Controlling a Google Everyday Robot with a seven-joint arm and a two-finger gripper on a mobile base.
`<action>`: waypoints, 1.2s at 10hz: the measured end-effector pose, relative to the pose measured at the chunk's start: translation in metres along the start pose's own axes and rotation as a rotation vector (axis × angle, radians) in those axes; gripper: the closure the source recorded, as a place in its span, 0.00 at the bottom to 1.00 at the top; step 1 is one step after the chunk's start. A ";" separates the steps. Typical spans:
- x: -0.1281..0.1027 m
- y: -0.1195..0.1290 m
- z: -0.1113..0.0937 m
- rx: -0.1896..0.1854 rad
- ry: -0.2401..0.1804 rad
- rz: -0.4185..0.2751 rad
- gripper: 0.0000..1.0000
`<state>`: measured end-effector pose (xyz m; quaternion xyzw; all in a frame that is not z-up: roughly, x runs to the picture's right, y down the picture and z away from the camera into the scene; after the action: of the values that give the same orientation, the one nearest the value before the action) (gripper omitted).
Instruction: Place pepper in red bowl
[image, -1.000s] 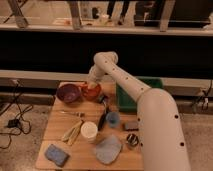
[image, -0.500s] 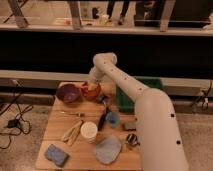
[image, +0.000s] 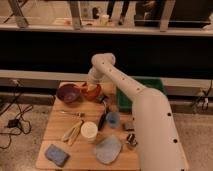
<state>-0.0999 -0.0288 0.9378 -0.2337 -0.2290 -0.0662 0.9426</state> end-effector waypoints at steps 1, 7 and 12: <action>0.002 0.001 0.001 -0.001 0.000 0.003 0.82; 0.001 0.001 0.000 -0.001 0.000 0.002 0.25; 0.002 0.001 0.000 0.000 0.000 0.002 0.20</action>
<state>-0.0982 -0.0282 0.9385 -0.2342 -0.2285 -0.0652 0.9427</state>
